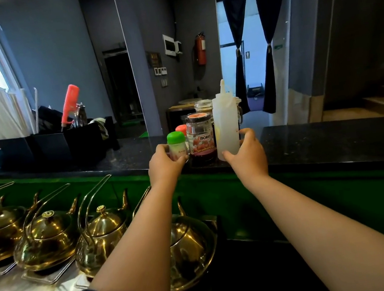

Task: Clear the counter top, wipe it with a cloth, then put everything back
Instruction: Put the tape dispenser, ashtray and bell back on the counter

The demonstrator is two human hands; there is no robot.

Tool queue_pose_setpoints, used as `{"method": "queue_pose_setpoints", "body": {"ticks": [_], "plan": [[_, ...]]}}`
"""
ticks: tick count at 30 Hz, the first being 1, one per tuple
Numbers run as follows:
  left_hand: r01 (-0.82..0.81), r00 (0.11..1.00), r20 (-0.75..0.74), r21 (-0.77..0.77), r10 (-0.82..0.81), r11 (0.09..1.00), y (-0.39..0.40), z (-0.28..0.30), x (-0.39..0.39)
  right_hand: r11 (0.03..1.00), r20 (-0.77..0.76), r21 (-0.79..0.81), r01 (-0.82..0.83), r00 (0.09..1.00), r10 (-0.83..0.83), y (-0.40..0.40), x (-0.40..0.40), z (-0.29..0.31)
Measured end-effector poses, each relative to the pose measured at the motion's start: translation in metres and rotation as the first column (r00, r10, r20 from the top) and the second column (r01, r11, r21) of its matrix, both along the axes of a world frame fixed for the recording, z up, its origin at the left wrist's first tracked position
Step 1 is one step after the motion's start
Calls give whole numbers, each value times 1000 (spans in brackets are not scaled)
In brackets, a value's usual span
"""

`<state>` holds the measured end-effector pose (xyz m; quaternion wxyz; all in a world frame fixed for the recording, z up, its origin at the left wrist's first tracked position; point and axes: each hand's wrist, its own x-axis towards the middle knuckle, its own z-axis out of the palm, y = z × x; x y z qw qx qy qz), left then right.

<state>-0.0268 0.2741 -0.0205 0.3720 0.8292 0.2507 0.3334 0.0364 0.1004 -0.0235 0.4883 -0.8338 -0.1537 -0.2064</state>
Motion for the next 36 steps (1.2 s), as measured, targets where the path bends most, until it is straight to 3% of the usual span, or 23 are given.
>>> {"method": "queue_pose_setpoints", "body": {"ticks": [5,10,18,36], "plan": [[-13,1000,23,7,13,1000,-6,-2,-1,1000,-38,-22,-23,999,22,-7,6,4],[-105,961,275,323,13,941,-26,5,-5,995,-83,-44,-85,993,81,-12,11,9],[-13,995,93,368,-23,930,-26,40,17,989,-146,-50,-142,980,133,-19,17,12],[-186,983,87,445,164,876,-48,45,15,989,-153,-114,-98,985,80,-12,19,13]]}}
